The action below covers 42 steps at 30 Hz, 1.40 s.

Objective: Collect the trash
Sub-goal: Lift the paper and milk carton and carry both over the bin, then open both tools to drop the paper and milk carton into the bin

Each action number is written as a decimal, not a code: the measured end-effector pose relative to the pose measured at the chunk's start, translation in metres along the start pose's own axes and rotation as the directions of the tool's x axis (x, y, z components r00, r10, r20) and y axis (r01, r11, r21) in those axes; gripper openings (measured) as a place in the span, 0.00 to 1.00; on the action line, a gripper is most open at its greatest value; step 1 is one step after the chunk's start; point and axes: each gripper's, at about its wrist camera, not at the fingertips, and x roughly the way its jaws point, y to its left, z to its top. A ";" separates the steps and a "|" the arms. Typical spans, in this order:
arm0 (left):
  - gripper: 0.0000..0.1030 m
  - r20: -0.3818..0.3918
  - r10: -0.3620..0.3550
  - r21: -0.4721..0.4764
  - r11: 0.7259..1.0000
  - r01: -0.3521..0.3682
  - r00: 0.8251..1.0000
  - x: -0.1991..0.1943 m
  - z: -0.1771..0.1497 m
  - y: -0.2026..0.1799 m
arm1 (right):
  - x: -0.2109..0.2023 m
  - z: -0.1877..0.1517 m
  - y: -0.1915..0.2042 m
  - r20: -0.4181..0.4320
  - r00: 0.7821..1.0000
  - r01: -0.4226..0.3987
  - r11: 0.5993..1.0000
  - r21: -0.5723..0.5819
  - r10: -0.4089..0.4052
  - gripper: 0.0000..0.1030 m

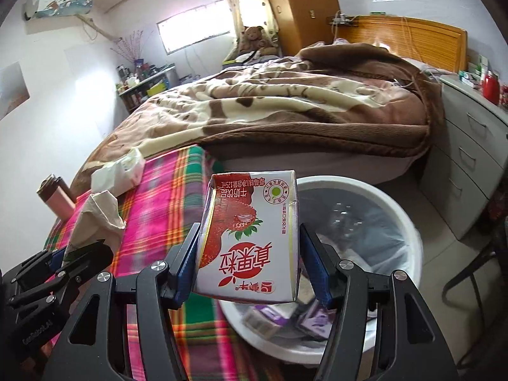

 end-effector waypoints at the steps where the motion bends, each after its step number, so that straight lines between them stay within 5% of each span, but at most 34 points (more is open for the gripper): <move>1: 0.38 -0.005 -0.007 0.004 1.000 0.007 1.000 0.004 0.001 -0.005 | 0.000 0.000 -0.005 0.000 1.000 0.010 1.000 0.004 -0.010 0.59; 9: 0.39 -0.037 -0.046 0.046 0.998 0.047 0.998 0.032 0.005 -0.047 | 0.001 -0.001 -0.039 -0.023 0.997 0.069 0.997 0.036 -0.068 0.59; 26: 0.41 -0.088 -0.007 0.076 0.997 0.014 0.996 0.070 0.007 -0.083 | 0.020 -0.003 -0.073 -0.073 0.993 0.092 0.995 0.032 -0.090 0.59; 30: 0.56 -0.085 -0.018 0.074 0.997 0.024 0.996 0.072 0.008 -0.084 | 0.020 -0.002 -0.076 -0.069 0.994 0.089 0.996 0.031 -0.087 0.60; 42: 0.68 -0.077 -0.026 0.056 0.998 0.031 0.997 0.066 0.008 -0.079 | 0.009 -0.001 -0.077 -0.028 0.994 0.111 0.993 0.042 -0.109 0.68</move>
